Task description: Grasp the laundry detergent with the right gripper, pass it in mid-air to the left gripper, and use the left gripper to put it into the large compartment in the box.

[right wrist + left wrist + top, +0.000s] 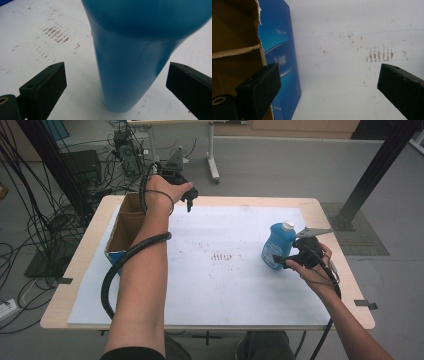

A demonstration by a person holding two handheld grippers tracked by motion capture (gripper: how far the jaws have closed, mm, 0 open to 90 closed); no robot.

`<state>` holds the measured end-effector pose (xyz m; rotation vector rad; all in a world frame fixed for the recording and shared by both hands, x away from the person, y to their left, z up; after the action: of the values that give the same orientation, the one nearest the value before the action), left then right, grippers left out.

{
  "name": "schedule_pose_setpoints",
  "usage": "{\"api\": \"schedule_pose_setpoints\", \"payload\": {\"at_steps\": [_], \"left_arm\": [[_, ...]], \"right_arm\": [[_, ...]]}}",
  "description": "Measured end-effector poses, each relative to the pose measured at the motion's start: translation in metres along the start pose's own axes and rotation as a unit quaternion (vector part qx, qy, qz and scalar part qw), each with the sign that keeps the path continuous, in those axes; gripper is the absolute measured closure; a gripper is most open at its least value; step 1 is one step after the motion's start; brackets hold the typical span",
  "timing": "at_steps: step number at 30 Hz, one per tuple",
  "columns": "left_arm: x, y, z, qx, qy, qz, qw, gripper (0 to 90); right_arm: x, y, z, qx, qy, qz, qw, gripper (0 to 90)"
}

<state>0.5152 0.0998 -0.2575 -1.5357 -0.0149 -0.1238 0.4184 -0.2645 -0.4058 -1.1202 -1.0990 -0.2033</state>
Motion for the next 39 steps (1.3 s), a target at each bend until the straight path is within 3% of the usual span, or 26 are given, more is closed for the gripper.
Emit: {"api": "schedule_pose_setpoints", "payload": {"at_steps": [10, 39], "left_arm": [[0.0, 0.001, 0.0, 0.001, 0.0, 0.0, 1.0, 5.5], [0.002, 0.001, 0.0, -0.002, 0.0, -0.002, 1.0, 5.5]], "right_arm": [[0.0, 0.008, -0.002, -0.015, -0.001, -0.028, 0.9995, 2.1], [0.004, 0.016, -0.003, -0.035, -0.004, -0.047, 0.9983, 1.6]]}}
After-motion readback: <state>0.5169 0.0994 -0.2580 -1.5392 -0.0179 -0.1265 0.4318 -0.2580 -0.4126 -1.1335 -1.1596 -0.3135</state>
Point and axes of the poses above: each handheld gripper's, and its own axes: y roughly forward along the jaws, x roughly out of its top, z roughly to its left, the point moved 5 cm from there along y, roughly forward along the jaws, and after that the axes turned 1 degree about -y, right-handed, at the moved point
